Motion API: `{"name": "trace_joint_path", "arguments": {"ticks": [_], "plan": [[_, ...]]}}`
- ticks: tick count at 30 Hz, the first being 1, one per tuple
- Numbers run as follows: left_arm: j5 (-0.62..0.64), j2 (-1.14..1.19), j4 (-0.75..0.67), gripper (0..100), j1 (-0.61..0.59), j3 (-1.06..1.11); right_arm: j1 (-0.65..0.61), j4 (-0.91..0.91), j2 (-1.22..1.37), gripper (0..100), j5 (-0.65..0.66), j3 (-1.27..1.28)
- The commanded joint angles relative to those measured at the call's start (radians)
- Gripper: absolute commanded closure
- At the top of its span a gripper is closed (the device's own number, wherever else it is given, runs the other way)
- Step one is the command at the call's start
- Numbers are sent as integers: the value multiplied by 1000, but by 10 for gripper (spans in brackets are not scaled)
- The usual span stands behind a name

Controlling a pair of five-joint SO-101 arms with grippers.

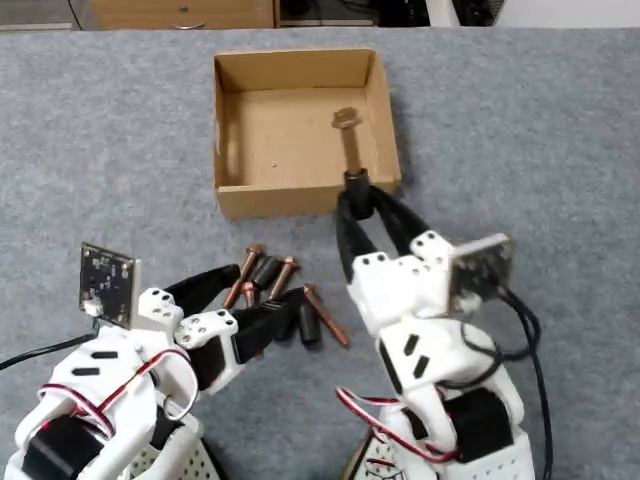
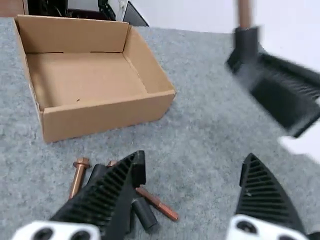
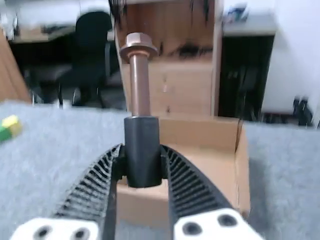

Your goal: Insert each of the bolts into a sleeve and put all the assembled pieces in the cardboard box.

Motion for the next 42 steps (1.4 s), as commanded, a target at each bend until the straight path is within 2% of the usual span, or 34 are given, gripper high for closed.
{"name": "trace_joint_path", "arguments": {"ticks": [1,13,16,20,24,27,30,33,35,38,42], "plan": [[-2,-7,2,696,2,0,33,-43,-64,998,2,8],[-2,-4,2,696,0,5,45,-41,-70,998,-2,33],[0,-1,2,696,0,5,116,-48,15,998,-29,7],[0,-1,2,697,-2,14,194,-46,226,998,-69,-140],[-2,-7,2,708,-78,68,200,-40,495,998,-68,-343],[-9,-7,2,814,-140,87,200,-38,700,998,-68,-495],[-9,-7,2,991,-178,92,200,-32,898,998,-68,-642],[-9,-7,3,949,-221,123,200,11,1101,998,-66,-796],[-9,-7,3,982,-255,152,200,54,1233,998,-66,-900],[-9,-8,23,981,-301,196,202,132,1420,998,-63,-1052],[-12,-8,72,982,-315,265,202,235,1638,998,5,-1233]]}}
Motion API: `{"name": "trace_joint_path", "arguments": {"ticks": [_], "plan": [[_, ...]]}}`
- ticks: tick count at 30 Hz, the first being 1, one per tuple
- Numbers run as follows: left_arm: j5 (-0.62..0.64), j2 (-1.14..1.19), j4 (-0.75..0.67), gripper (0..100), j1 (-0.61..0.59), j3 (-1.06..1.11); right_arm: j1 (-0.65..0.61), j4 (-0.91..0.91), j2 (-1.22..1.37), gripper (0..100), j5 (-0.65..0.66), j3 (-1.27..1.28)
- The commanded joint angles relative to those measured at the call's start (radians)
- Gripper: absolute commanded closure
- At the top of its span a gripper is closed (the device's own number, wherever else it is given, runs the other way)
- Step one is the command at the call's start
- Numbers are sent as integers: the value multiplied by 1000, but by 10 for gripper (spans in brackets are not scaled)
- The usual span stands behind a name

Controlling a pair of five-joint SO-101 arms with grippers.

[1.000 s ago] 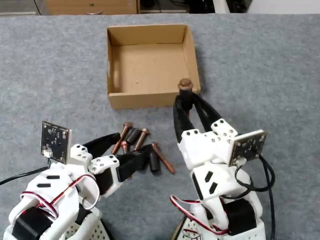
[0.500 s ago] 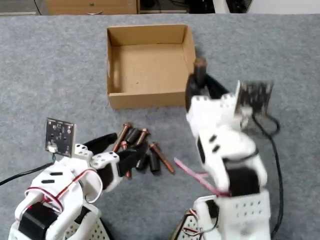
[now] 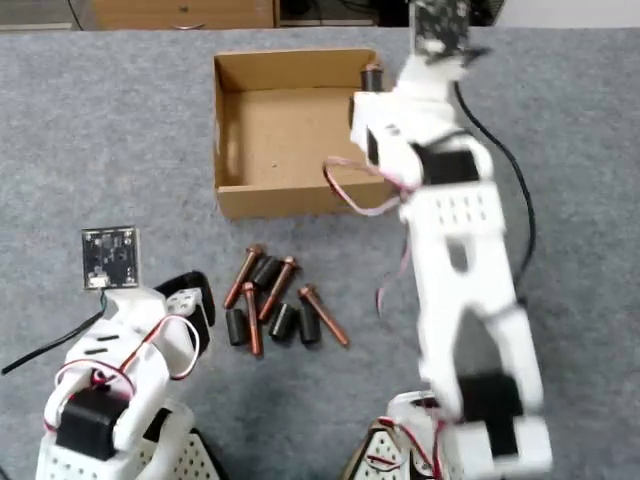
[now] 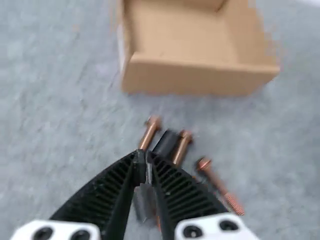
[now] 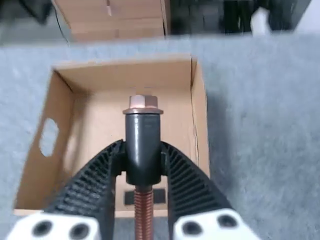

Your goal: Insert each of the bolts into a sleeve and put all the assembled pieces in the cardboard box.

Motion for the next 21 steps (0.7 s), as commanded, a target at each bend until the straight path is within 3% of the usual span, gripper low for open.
{"name": "trace_joint_path", "arguments": {"ticks": [1,9,21], "plan": [[-28,-2,18,982,-29,38,22,63,171,998,43,-208],[-69,-2,-41,982,-44,152,101,72,535,998,49,-446],[-68,-2,-80,982,-43,203,96,78,871,997,51,-671]]}}
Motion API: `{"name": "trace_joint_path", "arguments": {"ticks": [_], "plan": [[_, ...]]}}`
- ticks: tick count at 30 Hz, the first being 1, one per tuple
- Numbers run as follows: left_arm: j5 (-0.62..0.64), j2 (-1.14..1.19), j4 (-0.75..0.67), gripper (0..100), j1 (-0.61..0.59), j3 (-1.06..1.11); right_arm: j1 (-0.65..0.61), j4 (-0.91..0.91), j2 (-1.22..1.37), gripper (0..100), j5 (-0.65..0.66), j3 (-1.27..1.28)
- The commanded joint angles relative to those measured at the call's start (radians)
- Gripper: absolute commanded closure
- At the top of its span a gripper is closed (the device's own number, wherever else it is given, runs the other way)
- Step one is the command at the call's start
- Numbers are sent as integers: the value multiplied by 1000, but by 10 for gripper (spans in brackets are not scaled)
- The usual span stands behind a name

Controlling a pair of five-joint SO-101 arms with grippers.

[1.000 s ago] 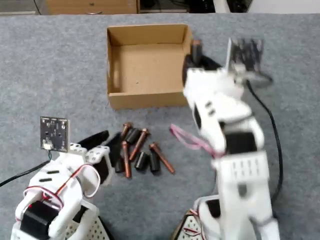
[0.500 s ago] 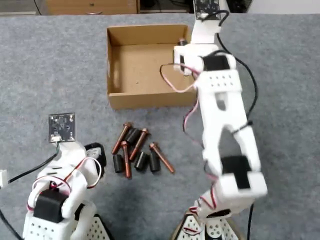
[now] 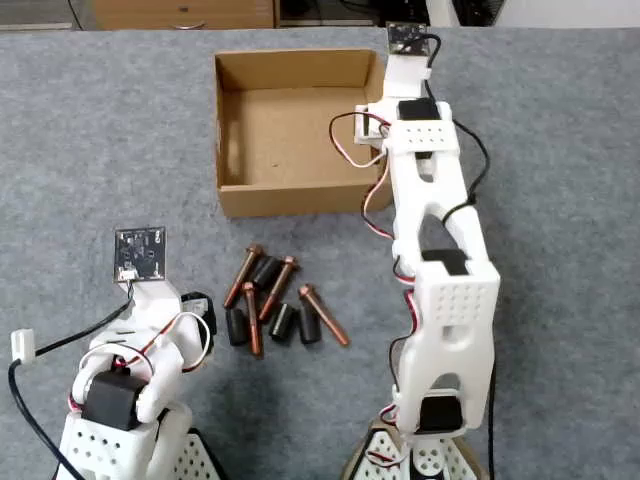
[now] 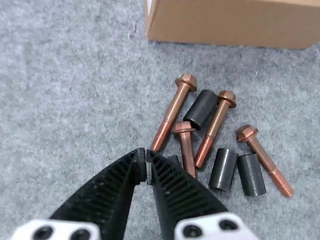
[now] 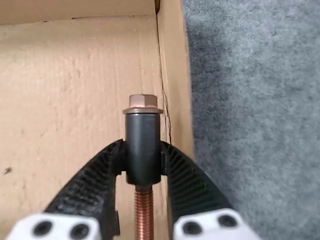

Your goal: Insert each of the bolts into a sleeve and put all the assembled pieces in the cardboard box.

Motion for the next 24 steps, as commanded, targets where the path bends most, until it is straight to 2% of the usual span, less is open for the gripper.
{"name": "trace_joint_path", "arguments": {"ticks": [1,7,13,18,21,24], "plan": [[-5,-7,-15,982,-8,-6,12,3,44,997,9,-88],[-5,-7,-15,982,-6,-6,10,5,104,995,11,-124],[-5,-7,-14,982,6,-6,-28,75,102,839,57,-153],[-3,-7,-14,982,17,-6,-41,149,99,832,54,-257],[-3,-7,-14,982,17,-5,-42,230,97,832,57,-355],[-3,-7,-17,982,17,12,-45,396,97,832,52,-512]]}}
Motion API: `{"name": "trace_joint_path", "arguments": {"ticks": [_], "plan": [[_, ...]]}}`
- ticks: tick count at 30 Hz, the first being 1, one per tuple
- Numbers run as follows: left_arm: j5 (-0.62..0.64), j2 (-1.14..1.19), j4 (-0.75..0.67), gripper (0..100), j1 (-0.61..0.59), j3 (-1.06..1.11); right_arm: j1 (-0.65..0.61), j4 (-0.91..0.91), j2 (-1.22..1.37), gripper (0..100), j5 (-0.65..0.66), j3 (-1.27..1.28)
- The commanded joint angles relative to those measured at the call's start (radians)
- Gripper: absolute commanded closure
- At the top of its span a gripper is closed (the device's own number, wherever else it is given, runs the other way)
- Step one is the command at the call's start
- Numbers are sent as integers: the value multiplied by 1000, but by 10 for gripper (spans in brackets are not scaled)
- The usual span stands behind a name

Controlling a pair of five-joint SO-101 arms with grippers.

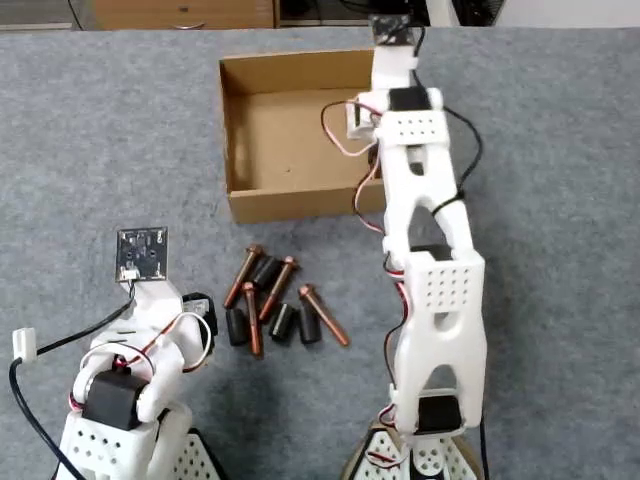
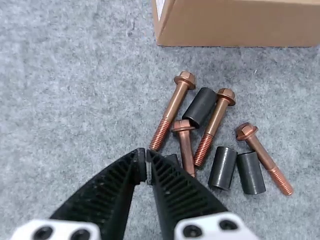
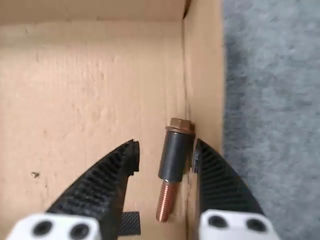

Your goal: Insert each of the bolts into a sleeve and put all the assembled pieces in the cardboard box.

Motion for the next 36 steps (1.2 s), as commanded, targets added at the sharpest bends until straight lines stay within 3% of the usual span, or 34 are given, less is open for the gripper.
{"name": "trace_joint_path", "arguments": {"ticks": [1,7,11,15,19,29,36], "plan": [[-11,-7,-20,982,11,21,-13,201,-15,832,3,-225],[-11,-7,-15,982,9,68,-13,575,-15,832,2,-636],[-11,-7,-23,982,9,63,12,571,-79,832,2,-802],[-11,-7,-23,982,5,63,-38,571,-257,832,2,-768],[-11,-7,-23,982,2,66,-102,571,-507,832,2,-550],[-12,-7,-21,982,-71,107,-216,559,-1216,832,-3,426],[-12,-7,-21,982,-91,98,-223,456,-1494,832,-180,920]]}}
